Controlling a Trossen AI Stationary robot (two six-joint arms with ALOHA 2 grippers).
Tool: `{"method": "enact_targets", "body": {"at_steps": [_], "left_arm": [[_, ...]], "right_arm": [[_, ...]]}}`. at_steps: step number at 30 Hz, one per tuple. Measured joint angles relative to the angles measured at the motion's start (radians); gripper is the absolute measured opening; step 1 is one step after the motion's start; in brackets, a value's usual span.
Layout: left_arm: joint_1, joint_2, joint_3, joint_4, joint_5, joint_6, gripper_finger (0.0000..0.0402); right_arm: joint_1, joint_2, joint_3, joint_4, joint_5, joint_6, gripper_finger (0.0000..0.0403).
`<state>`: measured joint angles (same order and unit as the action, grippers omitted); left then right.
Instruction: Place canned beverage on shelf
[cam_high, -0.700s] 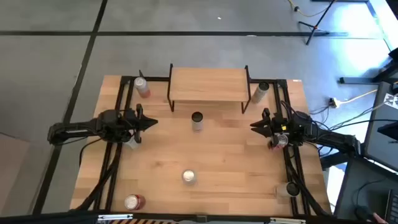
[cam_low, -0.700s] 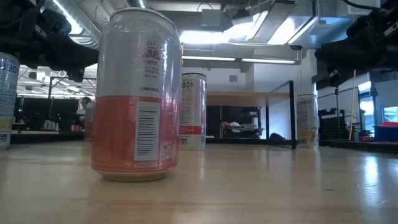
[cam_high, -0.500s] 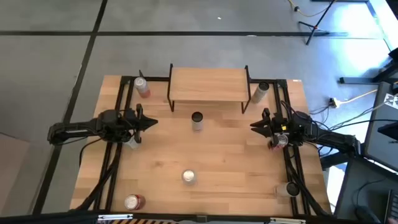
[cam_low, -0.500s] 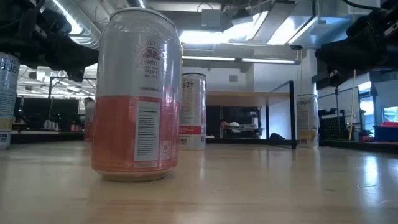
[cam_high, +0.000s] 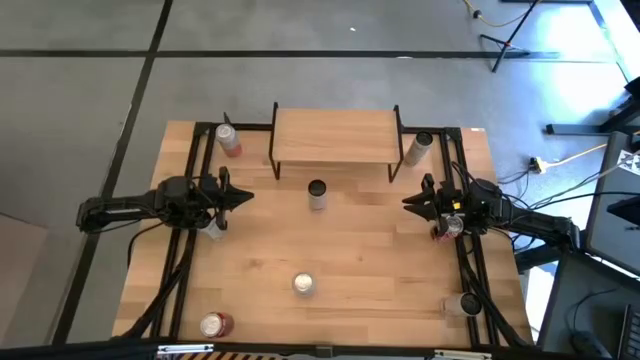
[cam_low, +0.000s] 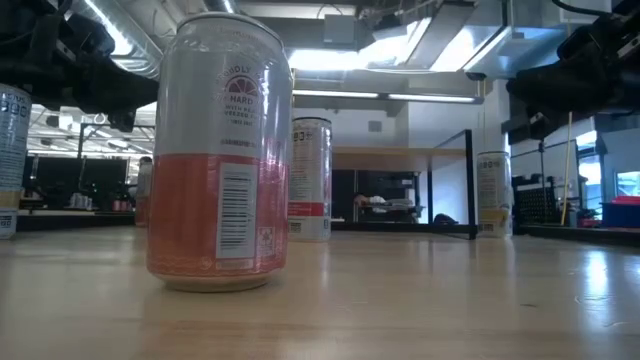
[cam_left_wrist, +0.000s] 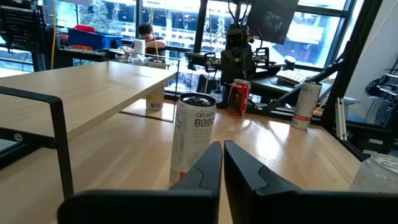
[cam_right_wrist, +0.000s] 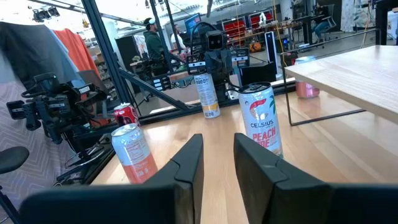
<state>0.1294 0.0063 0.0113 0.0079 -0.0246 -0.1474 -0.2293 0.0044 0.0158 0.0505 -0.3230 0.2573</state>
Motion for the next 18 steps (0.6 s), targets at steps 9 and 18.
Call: {"method": "enact_targets", "body": {"at_steps": [9,18], "left_arm": [[0.000,0.000,0.000,0.000,0.000,0.000,0.0005],[0.000,0.000,0.000,0.000,0.000,0.000,0.0005]], "right_arm": [[0.000,0.000,0.000,0.000,0.000,0.000,0.0076],[0.000,0.000,0.000,0.010,0.111,0.056,0.0076]]}}
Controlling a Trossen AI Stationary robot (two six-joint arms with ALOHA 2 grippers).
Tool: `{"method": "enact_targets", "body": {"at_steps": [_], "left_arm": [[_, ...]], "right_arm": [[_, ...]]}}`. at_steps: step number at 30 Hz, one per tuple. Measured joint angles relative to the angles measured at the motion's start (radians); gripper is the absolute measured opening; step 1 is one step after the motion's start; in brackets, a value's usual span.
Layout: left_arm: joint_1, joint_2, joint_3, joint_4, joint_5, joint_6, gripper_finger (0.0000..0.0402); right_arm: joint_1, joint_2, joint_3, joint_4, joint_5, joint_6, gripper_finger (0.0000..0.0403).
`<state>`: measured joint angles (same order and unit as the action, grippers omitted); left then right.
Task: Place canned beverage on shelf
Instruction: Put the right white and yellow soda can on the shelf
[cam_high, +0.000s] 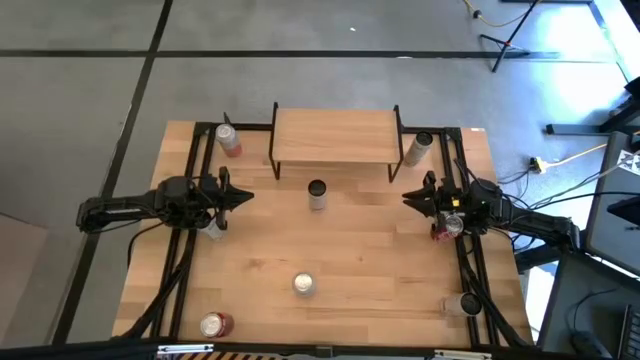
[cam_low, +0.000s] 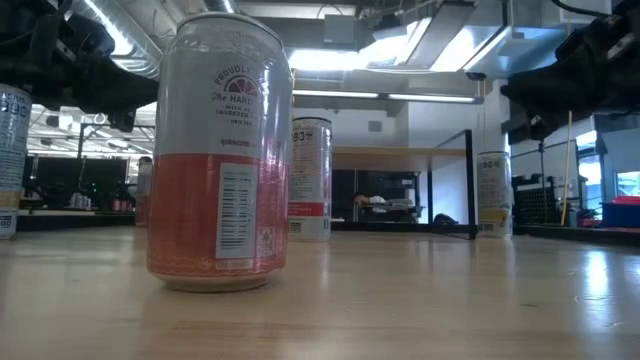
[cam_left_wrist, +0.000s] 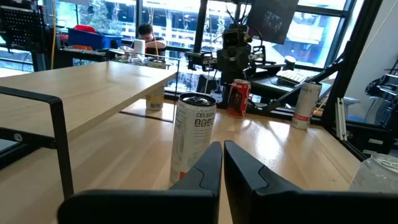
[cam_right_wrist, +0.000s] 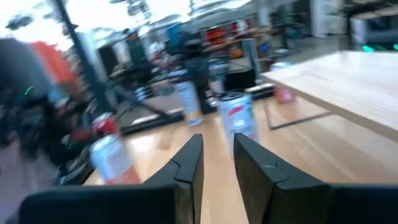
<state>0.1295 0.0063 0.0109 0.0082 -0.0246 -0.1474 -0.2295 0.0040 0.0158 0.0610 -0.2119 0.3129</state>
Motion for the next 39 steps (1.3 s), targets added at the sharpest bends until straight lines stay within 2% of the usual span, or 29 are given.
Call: {"method": "enact_targets", "body": {"at_steps": [3,5,9,12,15,18,21,24,31,39], "left_arm": [[0.000,0.000,0.000,0.000,0.000,0.000,0.0005],[0.000,0.000,0.000,0.000,0.000,0.000,0.0005],[0.000,0.000,0.000,0.000,0.000,0.000,0.0005],[0.000,0.000,0.000,0.000,0.000,0.000,0.0005],[0.000,0.000,0.000,0.006,-0.013,-0.003,0.0005],[0.000,0.000,0.000,0.020,-0.014,-0.077,0.0005],[0.000,0.000,0.000,0.076,-0.036,-0.091,0.0005],[0.000,0.000,0.000,0.157,-0.037,-0.189,0.0005],[0.000,0.000,0.001,0.261,-0.187,-0.375,0.0005],[0.000,0.000,0.001,0.263,-0.180,-0.401,0.0005]], "right_arm": [[0.000,0.000,0.000,0.035,0.017,0.262,0.0076],[0.000,0.000,0.000,0.047,0.078,0.406,0.0076],[0.000,0.000,0.000,0.068,0.207,0.467,0.0076],[0.000,0.000,0.000,0.115,0.263,0.534,0.0076],[0.000,0.000,0.000,0.172,0.306,0.542,0.0076],[0.000,0.007,0.008,0.211,0.366,0.552,0.0076],[0.000,0.032,0.057,0.200,0.439,0.548,0.0076],[-0.001,0.068,0.131,0.189,0.495,0.499,0.0076],[0.000,0.197,0.341,-0.055,0.618,0.401,0.0076],[0.000,0.497,0.688,-0.409,0.693,0.277,0.0076]]}}
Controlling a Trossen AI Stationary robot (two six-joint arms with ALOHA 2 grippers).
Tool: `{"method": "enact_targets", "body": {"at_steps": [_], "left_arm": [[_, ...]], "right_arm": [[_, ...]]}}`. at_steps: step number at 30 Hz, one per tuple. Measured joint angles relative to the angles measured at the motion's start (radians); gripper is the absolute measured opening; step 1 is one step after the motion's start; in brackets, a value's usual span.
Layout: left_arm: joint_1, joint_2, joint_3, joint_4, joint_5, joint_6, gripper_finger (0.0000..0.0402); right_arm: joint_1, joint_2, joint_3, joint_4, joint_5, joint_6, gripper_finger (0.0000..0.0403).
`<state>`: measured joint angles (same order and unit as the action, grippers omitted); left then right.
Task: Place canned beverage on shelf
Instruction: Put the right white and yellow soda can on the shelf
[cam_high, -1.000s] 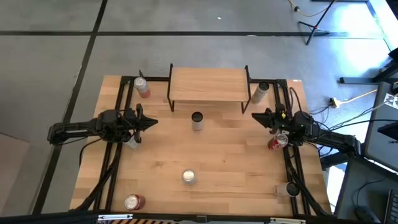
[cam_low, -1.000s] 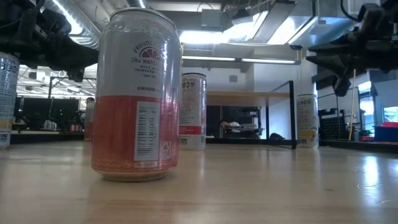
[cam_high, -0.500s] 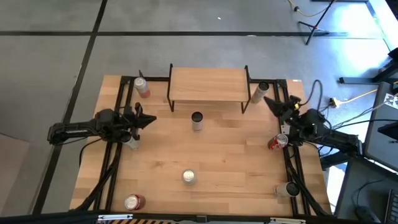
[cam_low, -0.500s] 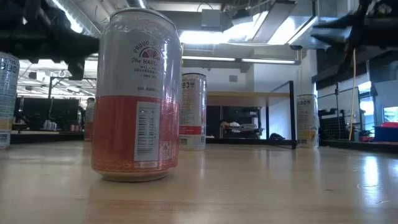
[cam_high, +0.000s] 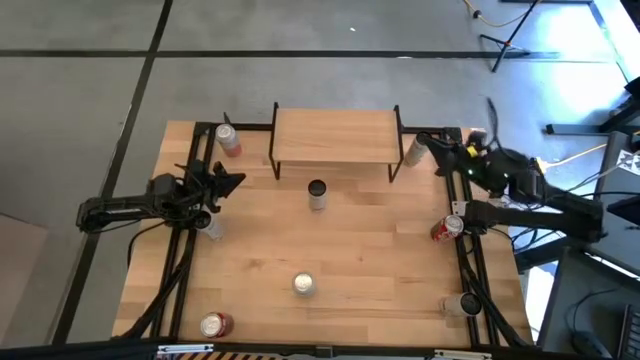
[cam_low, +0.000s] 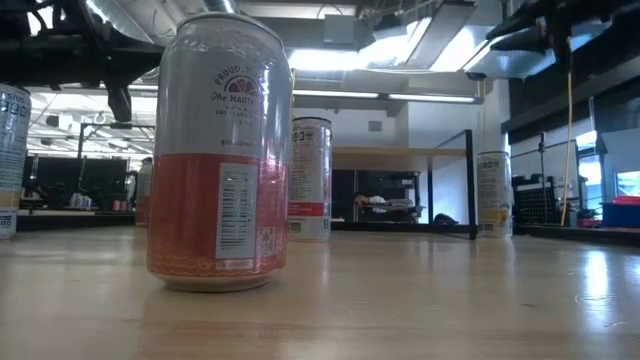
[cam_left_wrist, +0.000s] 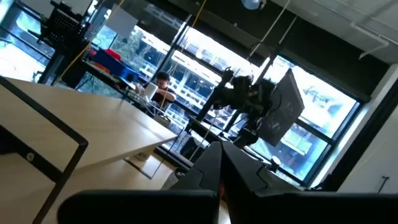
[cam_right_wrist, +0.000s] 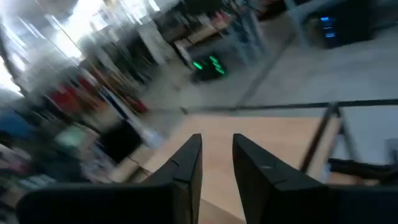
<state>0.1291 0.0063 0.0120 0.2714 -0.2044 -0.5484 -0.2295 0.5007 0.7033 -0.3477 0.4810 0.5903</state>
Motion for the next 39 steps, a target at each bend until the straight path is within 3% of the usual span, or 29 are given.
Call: {"method": "enact_targets", "body": {"at_steps": [9,14,20,24,31,35,39], "left_arm": [[0.000,0.000,0.000,0.000,-0.019,0.000,0.0005],[0.000,0.000,0.000,0.000,-0.020,0.000,0.0005],[0.000,0.000,0.000,0.000,-0.020,0.000,0.0005],[0.000,0.000,0.000,-0.001,-0.019,0.000,0.0005],[0.000,0.000,0.000,-0.001,-0.020,0.000,0.0005],[0.000,0.000,0.000,-0.001,-0.019,0.000,0.0005],[0.000,0.000,0.000,-0.001,-0.020,0.001,0.0005]], "right_arm": [[-0.044,0.357,0.406,-0.525,0.181,-0.025,0.0076],[-0.172,0.499,0.558,-0.714,0.137,-0.049,0.0076],[-0.369,0.626,0.651,-0.810,-0.044,-0.119,0.0082],[-0.510,0.669,0.659,-0.838,-0.231,-0.159,0.0126],[-0.704,0.729,0.659,-0.860,-0.499,-0.229,0.0261],[-0.743,0.743,0.659,-0.860,-0.508,-0.230,0.0310],[-0.740,0.746,0.659,-0.858,-0.437,-0.226,0.0333]]}}
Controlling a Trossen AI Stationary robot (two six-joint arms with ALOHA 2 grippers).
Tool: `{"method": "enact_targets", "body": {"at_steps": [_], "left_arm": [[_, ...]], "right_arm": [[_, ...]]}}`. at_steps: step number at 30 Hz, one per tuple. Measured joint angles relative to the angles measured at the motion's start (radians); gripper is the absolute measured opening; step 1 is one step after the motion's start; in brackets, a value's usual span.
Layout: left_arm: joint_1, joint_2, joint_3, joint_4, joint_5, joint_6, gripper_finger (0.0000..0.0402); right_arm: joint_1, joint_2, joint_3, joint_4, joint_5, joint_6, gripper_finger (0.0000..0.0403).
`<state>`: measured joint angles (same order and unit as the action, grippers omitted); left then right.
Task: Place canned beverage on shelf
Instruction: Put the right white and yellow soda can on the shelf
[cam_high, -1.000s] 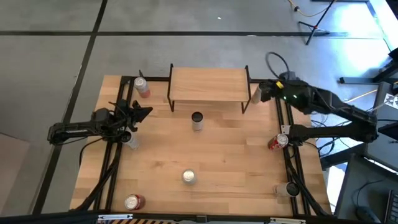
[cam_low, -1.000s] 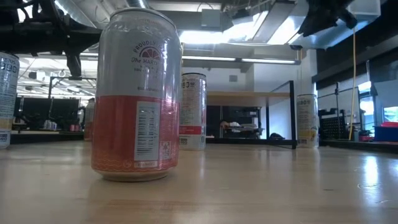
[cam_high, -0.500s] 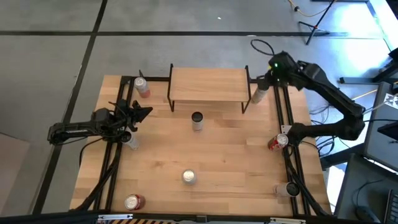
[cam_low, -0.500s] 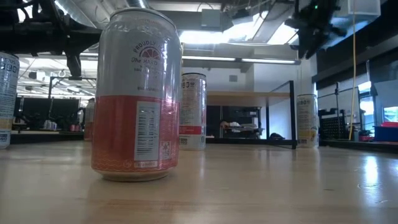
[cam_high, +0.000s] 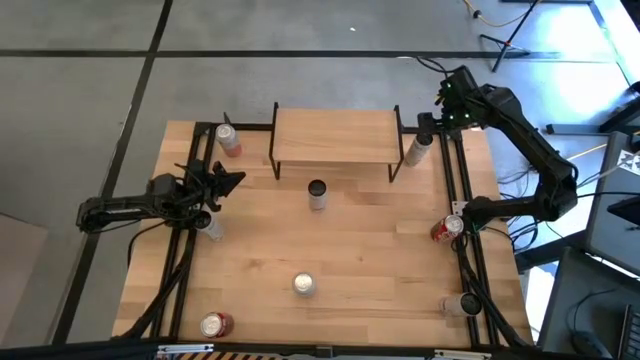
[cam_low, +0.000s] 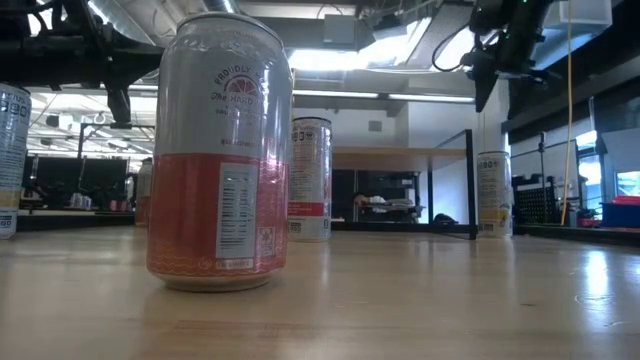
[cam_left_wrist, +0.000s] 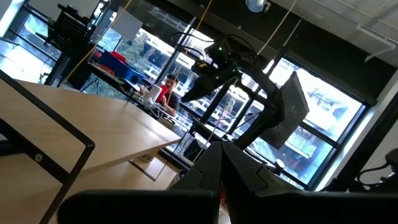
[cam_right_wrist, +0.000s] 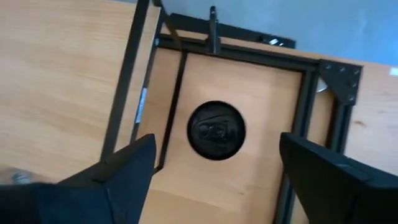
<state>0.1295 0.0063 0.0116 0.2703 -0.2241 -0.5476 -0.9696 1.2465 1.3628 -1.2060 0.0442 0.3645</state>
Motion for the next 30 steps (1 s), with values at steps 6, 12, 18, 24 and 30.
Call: {"method": "enact_targets", "body": {"at_steps": [6,12,18,24,30], "left_arm": [[0.000,0.000,0.000,0.000,0.000,0.000,0.0005],[0.000,0.000,0.000,0.000,0.000,0.000,0.0005],[0.000,0.000,0.000,0.000,0.000,0.000,0.0005],[0.000,0.000,0.000,0.000,0.000,0.001,0.0005],[0.000,0.000,0.000,0.000,-0.002,0.002,0.0005]], "right_arm": [[0.000,0.037,0.000,0.003,0.024,-0.003,0.0337],[0.000,0.115,0.000,0.001,0.023,-0.003,0.0337],[0.000,0.204,0.000,-0.035,0.016,-0.010,0.0337],[0.000,0.250,0.000,-0.041,0.017,-0.024,0.0337],[0.000,0.273,-0.032,-0.041,0.020,-0.030,0.0337]]}}
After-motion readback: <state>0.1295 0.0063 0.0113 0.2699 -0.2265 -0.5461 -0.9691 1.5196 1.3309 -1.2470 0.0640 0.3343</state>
